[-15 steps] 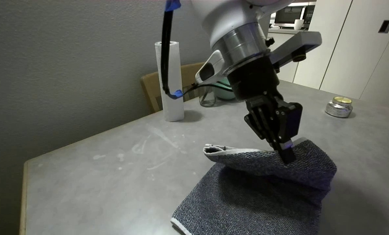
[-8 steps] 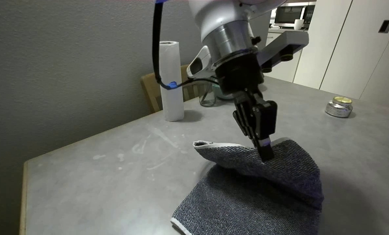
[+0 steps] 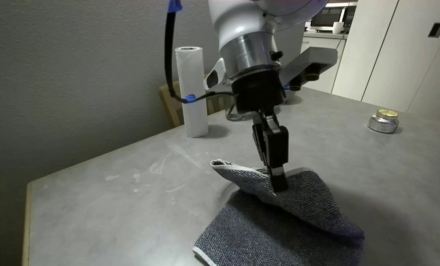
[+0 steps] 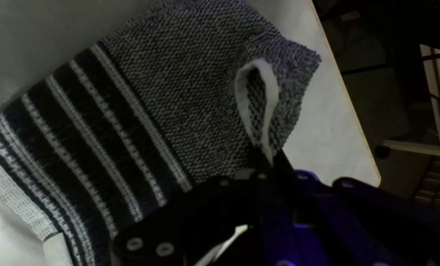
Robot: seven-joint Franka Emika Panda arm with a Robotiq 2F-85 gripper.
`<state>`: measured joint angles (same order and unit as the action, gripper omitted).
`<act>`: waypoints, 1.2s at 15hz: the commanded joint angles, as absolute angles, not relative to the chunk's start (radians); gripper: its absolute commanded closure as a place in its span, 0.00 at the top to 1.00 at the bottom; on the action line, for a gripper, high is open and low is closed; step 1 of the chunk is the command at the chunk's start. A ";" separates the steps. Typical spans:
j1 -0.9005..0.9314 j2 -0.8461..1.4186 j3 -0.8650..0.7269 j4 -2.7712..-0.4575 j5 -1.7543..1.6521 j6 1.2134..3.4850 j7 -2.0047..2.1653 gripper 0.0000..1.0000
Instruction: Fold the towel
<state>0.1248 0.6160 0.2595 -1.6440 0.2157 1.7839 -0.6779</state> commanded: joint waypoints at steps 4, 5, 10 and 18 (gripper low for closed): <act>0.132 0.639 0.300 -1.617 0.231 1.750 -0.693 0.02; 0.132 0.641 0.306 -1.617 0.231 1.738 -0.704 0.02; 0.127 0.645 0.325 -1.621 0.213 1.689 -0.841 0.02; 0.114 0.724 0.309 -1.579 0.227 1.620 -0.990 0.02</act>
